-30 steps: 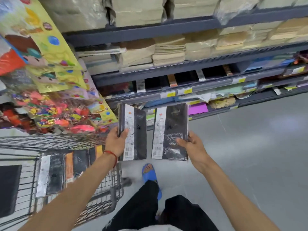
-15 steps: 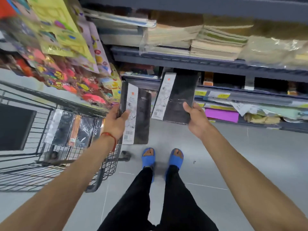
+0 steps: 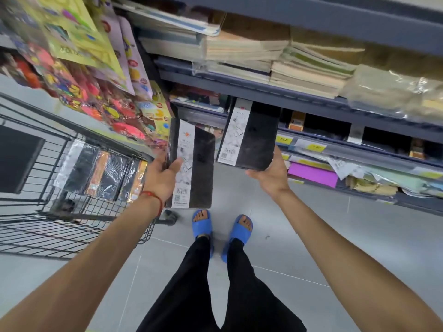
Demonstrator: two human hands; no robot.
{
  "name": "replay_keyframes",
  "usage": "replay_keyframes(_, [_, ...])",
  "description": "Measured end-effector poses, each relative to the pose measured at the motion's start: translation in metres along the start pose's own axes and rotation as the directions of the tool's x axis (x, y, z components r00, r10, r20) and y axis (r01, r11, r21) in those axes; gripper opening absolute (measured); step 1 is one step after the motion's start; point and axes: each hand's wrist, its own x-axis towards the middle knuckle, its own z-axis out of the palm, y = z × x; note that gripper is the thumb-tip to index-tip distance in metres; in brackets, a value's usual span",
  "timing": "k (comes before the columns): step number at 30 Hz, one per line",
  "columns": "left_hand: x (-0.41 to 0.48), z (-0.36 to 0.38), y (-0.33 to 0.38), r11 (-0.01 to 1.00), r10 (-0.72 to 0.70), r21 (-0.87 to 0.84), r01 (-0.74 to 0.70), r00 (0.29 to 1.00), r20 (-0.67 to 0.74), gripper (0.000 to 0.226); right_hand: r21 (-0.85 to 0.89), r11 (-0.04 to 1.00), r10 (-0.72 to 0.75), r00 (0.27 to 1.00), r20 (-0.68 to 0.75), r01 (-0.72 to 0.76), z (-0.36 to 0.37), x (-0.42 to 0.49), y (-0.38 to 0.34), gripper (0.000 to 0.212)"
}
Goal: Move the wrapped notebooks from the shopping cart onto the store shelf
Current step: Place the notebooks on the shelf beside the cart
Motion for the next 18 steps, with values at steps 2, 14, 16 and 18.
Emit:
replay_keyframes(2, [0.0,0.0,0.001,1.0,-0.003,-0.008,0.003,1.0,0.004,0.015,-0.052,0.999,-0.011,0.997,-0.077,0.007,0.004,0.005,0.001,0.076])
replay_keyframes(14, [0.011,-0.012,0.003,1.0,0.018,-0.019,-0.019,1.0,-0.009,0.006,-0.209,0.977,-0.015,0.974,-0.225,-0.033,0.023,0.071,-0.006,0.068])
replay_keyframes(16, [0.009,-0.014,0.006,0.999,0.03,-0.01,-0.03,0.999,0.013,0.014,-0.237,0.97,-0.001,0.975,-0.224,-0.053,0.023,0.069,-0.01,0.066])
replay_keyframes(18, [0.008,-0.015,0.009,0.999,0.04,0.0,-0.04,0.999,0.028,0.018,-0.247,0.964,0.037,0.971,-0.236,-0.097,0.022,0.06,-0.014,0.068])
